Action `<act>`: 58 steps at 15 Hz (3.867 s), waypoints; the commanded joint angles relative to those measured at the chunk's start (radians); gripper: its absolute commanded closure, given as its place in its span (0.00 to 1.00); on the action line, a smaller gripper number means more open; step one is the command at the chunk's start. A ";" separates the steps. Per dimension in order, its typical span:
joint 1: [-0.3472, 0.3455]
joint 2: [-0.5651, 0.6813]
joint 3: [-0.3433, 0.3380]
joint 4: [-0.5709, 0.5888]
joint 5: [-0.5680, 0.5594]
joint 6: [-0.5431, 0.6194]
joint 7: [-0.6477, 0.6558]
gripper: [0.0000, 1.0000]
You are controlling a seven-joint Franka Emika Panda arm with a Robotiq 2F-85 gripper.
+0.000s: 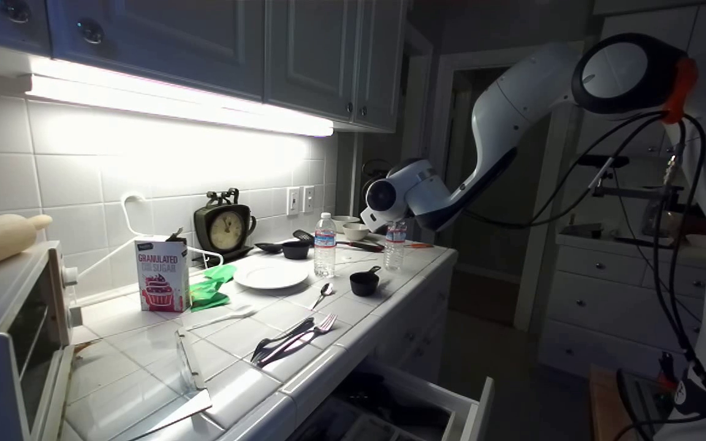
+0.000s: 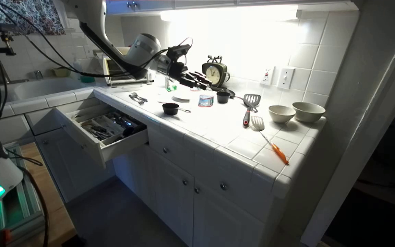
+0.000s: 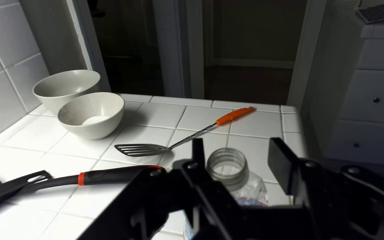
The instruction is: Place the water bottle on the right upright.
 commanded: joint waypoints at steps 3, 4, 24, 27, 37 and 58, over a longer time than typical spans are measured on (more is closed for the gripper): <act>0.001 -0.025 0.012 -0.034 -0.038 -0.009 0.051 0.02; 0.001 -0.027 0.013 -0.034 -0.037 -0.008 0.055 0.00; -0.017 -0.047 0.029 -0.039 0.018 0.024 0.077 0.00; -0.022 -0.053 0.054 -0.041 0.089 0.067 0.063 0.00; -0.059 -0.048 0.146 -0.031 0.566 0.281 -0.132 0.00; -0.055 0.042 0.131 0.034 1.171 0.445 -0.438 0.03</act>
